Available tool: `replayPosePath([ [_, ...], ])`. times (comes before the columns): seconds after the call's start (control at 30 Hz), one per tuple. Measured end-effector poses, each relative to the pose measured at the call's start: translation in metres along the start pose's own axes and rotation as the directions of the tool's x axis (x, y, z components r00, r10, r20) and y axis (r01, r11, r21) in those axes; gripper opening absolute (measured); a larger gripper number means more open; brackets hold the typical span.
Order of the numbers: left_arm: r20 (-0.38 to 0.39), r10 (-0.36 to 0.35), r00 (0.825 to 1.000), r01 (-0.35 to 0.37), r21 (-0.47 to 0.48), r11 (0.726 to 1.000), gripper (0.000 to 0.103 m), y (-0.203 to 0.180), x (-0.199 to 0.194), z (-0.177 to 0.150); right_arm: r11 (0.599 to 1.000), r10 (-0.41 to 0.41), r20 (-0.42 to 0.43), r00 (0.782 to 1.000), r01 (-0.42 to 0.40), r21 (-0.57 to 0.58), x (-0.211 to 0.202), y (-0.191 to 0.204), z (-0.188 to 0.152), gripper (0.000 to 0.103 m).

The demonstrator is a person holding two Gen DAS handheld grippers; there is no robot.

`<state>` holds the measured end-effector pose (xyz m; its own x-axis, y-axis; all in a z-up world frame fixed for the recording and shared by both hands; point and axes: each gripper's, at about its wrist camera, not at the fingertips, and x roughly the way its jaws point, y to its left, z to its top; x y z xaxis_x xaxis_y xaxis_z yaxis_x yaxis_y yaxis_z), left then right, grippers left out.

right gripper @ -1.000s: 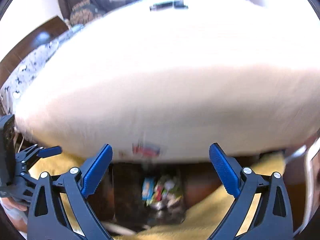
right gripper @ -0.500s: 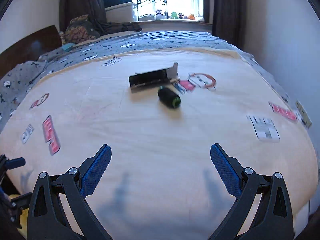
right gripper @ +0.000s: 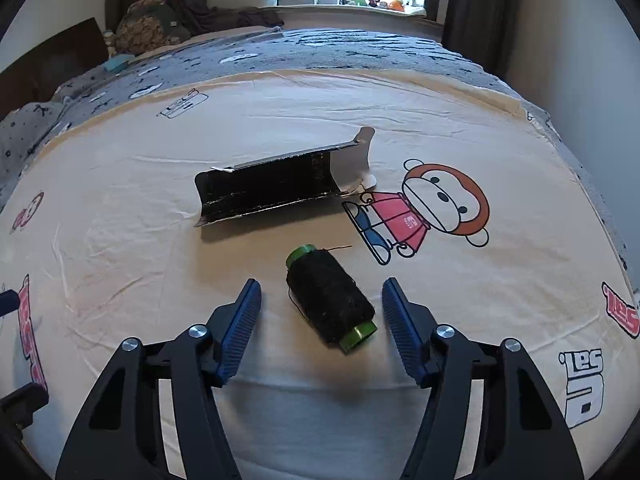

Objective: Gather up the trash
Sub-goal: 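Grasp the black box with left tool while right tool grasps black thread spool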

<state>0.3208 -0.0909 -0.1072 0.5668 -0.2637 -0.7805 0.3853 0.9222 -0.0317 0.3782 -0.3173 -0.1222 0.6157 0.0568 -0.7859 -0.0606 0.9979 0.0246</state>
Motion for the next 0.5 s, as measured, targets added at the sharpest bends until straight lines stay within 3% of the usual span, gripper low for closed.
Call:
replayPosePath([
  [0.03, -0.002, 0.001, 1.0, -0.001, 0.005, 1.0, 0.094, -0.003, 0.005, 0.005, 1.0, 0.011, -0.003, 1.0, -0.011, 0.007, 0.003, -0.002, 0.001, 0.04],
  [0.13, -0.01, -0.009, 1.0, 0.009, 0.028, 1.0, 0.094, -0.014, 0.022, 0.024, 0.998, 0.053, 0.007, 0.999, -0.053, 0.03, 0.002, -0.012, 0.0, 0.031],
  [0.37, 0.004, -0.034, 0.999, 0.033, 0.134, 0.99, 0.094, -0.052, 0.059, 0.076, 0.997, 0.034, -0.001, 0.999, -0.034, 0.073, -0.025, -0.051, -0.011, 0.028],
  [0.5, 0.001, -0.036, 0.999, 0.036, 0.147, 0.989, 0.094, -0.067, 0.087, 0.108, 0.993, 0.065, 0.001, 0.998, -0.065, 0.1, -0.039, -0.075, -0.022, 0.028],
])
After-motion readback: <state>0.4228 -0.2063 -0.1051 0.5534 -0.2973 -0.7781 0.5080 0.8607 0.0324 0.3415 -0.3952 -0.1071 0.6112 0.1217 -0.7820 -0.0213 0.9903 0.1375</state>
